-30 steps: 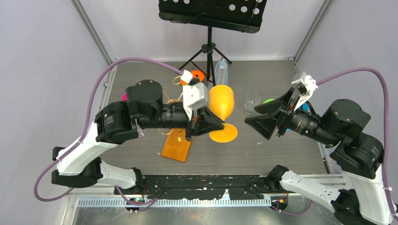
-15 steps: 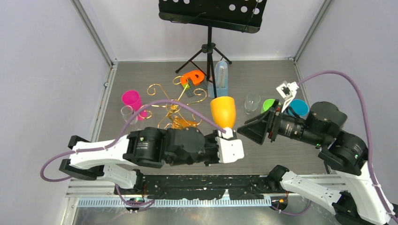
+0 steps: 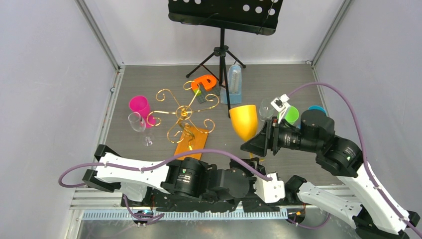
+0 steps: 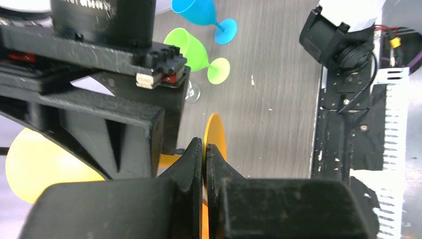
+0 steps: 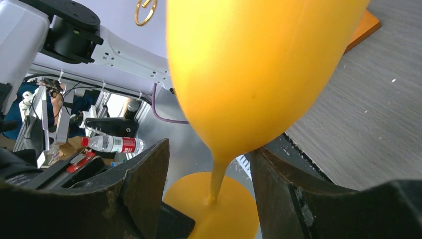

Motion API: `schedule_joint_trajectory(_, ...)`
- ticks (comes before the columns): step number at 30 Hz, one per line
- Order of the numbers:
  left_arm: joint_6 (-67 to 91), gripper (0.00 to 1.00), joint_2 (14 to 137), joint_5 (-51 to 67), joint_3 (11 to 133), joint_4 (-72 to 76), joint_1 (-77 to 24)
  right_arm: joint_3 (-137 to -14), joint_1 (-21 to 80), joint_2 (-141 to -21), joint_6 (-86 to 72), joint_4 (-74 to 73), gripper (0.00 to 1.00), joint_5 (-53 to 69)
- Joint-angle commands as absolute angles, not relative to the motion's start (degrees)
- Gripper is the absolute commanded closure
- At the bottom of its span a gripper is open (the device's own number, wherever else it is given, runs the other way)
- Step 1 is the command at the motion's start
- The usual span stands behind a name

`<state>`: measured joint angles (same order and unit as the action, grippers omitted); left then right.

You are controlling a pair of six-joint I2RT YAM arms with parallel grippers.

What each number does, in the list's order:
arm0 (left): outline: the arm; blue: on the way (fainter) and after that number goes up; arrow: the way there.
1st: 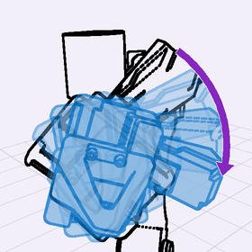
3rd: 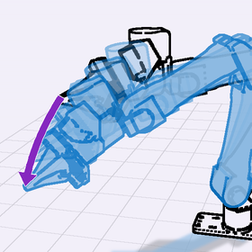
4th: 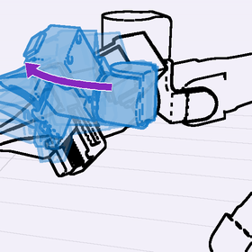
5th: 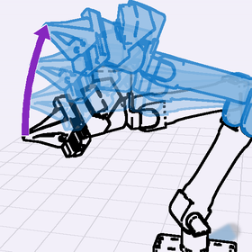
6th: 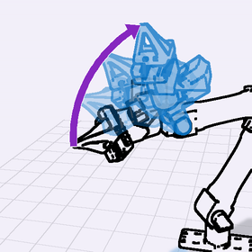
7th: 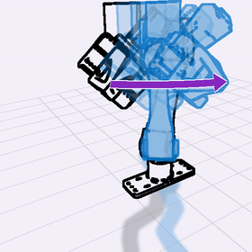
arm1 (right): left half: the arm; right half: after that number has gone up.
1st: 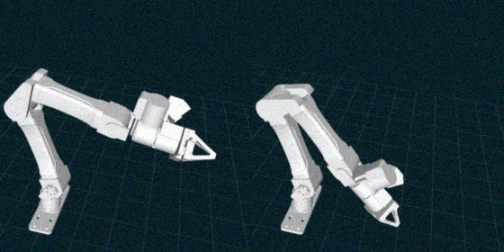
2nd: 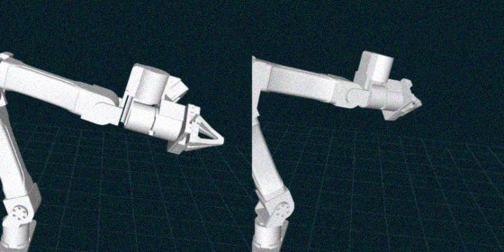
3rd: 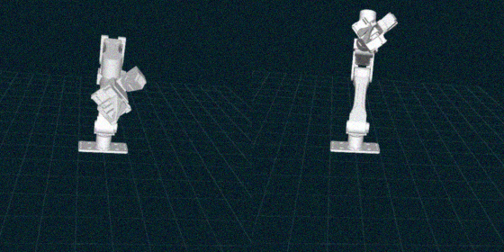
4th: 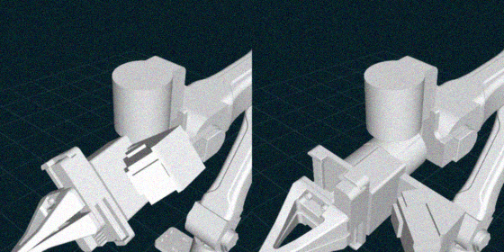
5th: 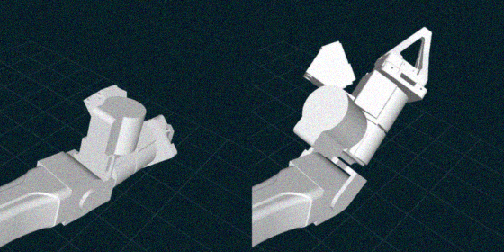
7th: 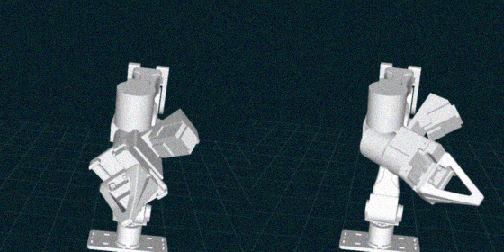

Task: Take the wine glass off the wine glass rack
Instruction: Place the wine glass at the center of the board.

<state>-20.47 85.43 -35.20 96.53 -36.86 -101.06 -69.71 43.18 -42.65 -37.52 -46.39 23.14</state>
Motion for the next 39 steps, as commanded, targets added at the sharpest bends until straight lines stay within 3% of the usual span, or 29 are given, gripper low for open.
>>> schedule_joint_trajectory(1, -23.7, 1.00, 85.3, -41.1, 96.7, -31.8, -102.4, -66.7, 43.4, -41.8, -40.0, -41.7, 0.34, 25.4)
schedule_joint_trajectory(9, -24.8, 1.00, 85.4, -42.3, 96.6, -30.7, -103.2, -62.1, 43.4, -40.6, -41.6, -38.9, 0.43, 26.0)
schedule_joint_trajectory(13, -24.6, 1.00, 85.3, -42.5, 96.1, -30.2, -103.4, -61.3, 43.4, -40.3, -42.1, -37.7, 0.55, 26.2)
schedule_joint_trajectory(14, -24.1, 1.00, 85.2, -42.5, 95.7, -30.0, -103.5, -61.1, 43.4, -40.0, -42.1, -37.4, 0.72, 26.3)
schedule_joint_trajectory(18, -22.7, 1.00, 85.4, -42.5, 95.3, -29.9, -103.5, -60.2, 43.4, -39.8, -42.8, -36.3, 0.93, 27.3)
schedule_joint_trajectory(26, -18.8, 1.00, 85.9, -40.9, 94.3, -30.3, -103.5, -60.0, 43.5, -39.2, -43.0, -34.5, 0.94, 27.1)
schedule_joint_trajectory(29, -16.5, 0.65, 85.4, -41.4, 94.1, -30.5, -103.5, -60.1, 43.4, -38.3, -42.4, -34.1, 0.94, 25.7)
schedule_joint_trajectory(31, -15.4, 0.48, 84.4, -41.4, 93.3, -29.9, -103.5, -59.9, 43.4, -37.6, -42.0, -33.6, 0.94, 24.6)
schedule_joint_trajectory(36, -12.8, 0.24, 81.8, -41.2, 91.7, -29.2, -103.4, -59.6, 43.4, -35.7, -37.3, -33.0, 0.94, 20.3)
schedule_joint_trajectory(39, -10.4, 0.04, 80.4, -41.0, 91.6, -29.5, -103.3, -58.6, 43.4, -34.0, -31.5, -32.6, 0.94, 17.4)
